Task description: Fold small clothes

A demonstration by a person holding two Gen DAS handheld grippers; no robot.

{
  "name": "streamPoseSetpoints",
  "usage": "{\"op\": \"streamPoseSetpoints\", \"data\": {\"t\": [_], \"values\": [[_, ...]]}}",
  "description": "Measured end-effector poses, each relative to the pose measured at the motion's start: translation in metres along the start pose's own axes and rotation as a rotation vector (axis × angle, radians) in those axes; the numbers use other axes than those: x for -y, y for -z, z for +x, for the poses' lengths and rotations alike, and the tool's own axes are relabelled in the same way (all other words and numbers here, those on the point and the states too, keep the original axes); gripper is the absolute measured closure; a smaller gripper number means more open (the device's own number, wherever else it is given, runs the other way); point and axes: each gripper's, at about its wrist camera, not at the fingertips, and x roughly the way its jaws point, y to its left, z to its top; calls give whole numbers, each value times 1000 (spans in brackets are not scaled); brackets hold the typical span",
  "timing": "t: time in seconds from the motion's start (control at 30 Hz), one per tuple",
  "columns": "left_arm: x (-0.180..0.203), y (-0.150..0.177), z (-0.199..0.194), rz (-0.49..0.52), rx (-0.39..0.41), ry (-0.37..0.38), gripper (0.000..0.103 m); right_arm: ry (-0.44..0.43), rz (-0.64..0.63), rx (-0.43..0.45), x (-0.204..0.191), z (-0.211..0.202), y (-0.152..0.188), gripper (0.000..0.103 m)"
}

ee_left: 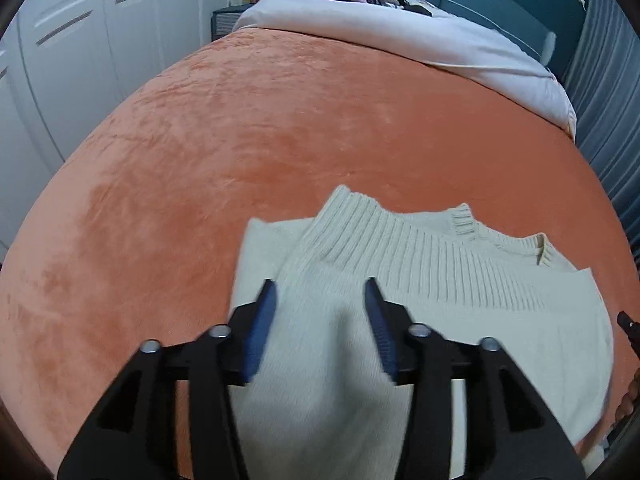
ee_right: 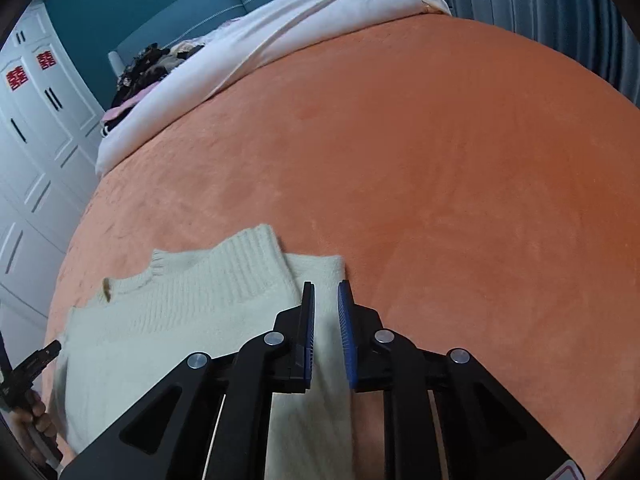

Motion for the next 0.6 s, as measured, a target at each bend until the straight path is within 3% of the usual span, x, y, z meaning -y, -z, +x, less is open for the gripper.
{"op": "streamPoseSetpoints", "data": {"t": [0.03,0.1,0.2,0.3,0.33,0.4,0.47,0.5,0.53,0.57,0.6], "values": [[-7,11,-14,-23,10,3,34,6,-5,-5,3,-8,10,60],[-21,34,-30,-79,-11,1,27,20,1,-27,19,-26,38,40],[-51,73,-41,-218,-77,26,24,25,61,-110,40,-39,80,40],[-76,105,-38,-381,-115,85,19,-73,177,-133,51,-49,110,36],[-74,109,-42,-388,-78,82,19,-67,168,-125,45,-48,111,33],[-64,104,-41,-357,-83,83,20,-108,165,-137,34,-41,105,34],[-51,98,-38,-344,-110,140,56,-144,190,-146,23,-32,95,53],[-47,94,-40,-336,-119,112,64,-155,196,-152,18,-30,89,85],[-46,90,-47,-336,-107,128,84,-180,206,-129,18,-37,83,88],[-47,86,-54,-339,-102,160,91,-198,199,-93,17,-51,79,89],[-48,83,-65,-334,-87,167,92,-202,171,-64,14,-63,75,90]]}}
